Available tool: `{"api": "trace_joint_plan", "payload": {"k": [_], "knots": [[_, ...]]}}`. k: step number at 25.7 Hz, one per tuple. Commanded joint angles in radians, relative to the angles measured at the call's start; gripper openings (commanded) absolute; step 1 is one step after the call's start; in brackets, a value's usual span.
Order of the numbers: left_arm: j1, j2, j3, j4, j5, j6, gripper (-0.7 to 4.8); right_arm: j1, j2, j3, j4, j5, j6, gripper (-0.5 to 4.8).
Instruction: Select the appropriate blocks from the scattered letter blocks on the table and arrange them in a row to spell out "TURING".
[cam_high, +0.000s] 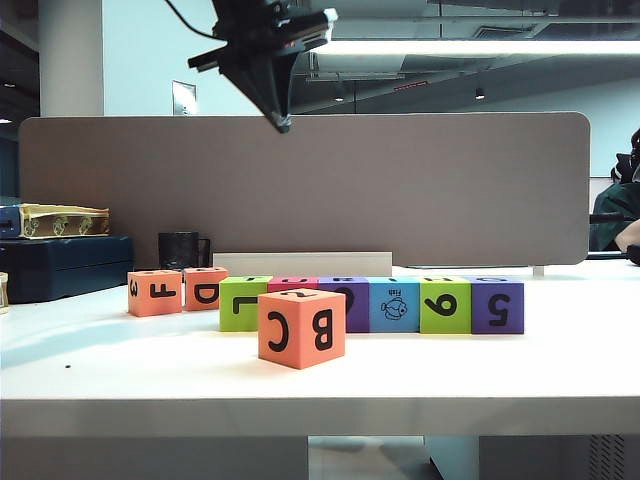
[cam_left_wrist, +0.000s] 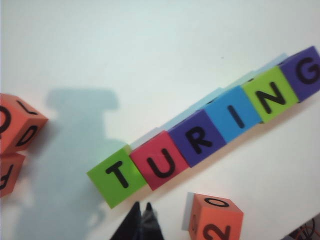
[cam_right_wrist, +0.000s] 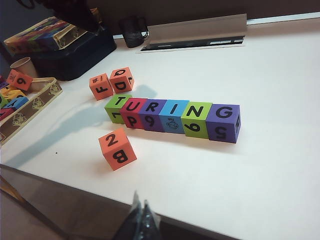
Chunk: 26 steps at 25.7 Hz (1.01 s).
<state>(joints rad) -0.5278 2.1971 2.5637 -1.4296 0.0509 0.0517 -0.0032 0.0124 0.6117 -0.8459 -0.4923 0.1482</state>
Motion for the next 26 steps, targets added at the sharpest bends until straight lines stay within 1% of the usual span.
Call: {"api": "trace_joint_plan", "payload": {"k": [1,5,12,20,23,26], "knots": [[-0.017,-0.034,0.001,-0.001,-0.006,0.021,-0.06,-0.001,-0.009,0.003,0.012,0.000,-0.003,-0.01],[-0.023,-0.073,0.002,-0.004,-0.082,0.023,-0.06,-0.001,-0.009,0.003,0.012,0.001,-0.003,-0.01],[-0.055,-0.227,0.002,-0.004,-0.092,0.017,-0.06,-0.001,-0.010,0.003,0.012,0.000,-0.003,-0.01],[-0.061,-0.399,-0.004,-0.007,-0.099,-0.001,-0.06,-0.001,-0.010,0.003,0.012,0.000,-0.003,-0.01],[-0.061,-0.467,-0.010,-0.008,-0.100,-0.013,-0.06,0.000,-0.010,0.003,0.011,0.001,-0.003,-0.01],[-0.061,-0.579,-0.018,-0.008,-0.100,-0.037,-0.06,0.000,-0.010,0.003,0.011,0.000,-0.003,-0.01]]}}
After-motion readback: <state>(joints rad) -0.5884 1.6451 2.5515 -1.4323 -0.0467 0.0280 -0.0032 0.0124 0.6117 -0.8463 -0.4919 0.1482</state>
